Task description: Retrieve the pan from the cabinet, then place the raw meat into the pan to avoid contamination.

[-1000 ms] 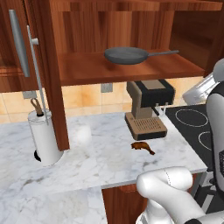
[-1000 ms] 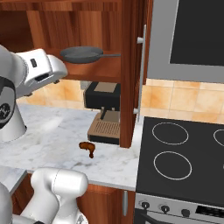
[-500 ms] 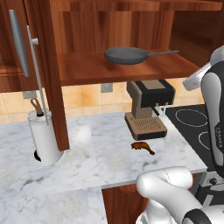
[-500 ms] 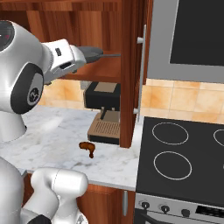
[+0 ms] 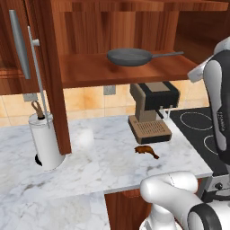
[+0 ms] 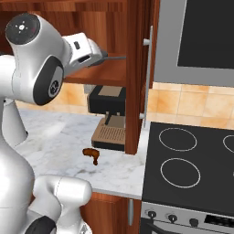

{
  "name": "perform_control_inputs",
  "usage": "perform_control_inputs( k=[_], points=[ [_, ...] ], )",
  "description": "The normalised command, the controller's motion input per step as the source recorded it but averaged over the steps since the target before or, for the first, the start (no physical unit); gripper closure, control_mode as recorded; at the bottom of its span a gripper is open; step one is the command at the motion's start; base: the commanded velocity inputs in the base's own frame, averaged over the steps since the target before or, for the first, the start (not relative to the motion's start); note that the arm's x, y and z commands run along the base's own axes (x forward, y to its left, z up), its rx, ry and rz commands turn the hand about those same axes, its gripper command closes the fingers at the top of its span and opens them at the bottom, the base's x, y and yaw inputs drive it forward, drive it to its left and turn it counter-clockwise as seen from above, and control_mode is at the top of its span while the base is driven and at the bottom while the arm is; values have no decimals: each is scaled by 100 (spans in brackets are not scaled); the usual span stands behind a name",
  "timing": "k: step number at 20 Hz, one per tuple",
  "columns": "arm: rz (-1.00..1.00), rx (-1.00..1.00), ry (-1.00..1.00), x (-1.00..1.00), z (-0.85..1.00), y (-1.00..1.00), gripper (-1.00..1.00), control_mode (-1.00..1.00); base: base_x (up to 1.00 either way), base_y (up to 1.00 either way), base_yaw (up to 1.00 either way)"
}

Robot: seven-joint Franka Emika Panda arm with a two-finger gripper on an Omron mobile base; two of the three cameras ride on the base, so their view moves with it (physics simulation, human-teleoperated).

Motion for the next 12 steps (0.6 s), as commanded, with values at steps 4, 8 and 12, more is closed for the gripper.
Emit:
perform_control_inputs(
  k=[4, 8, 12],
  points=[
    [0, 0, 0, 38, 0, -10, -100, -100, 0, 0, 0],
    [0, -1, 0, 37, 0, -7, -100, -100, 0, 0, 0],
    [0, -1, 0, 37, 0, -1, -100, -100, 0, 0, 0]
  ],
)
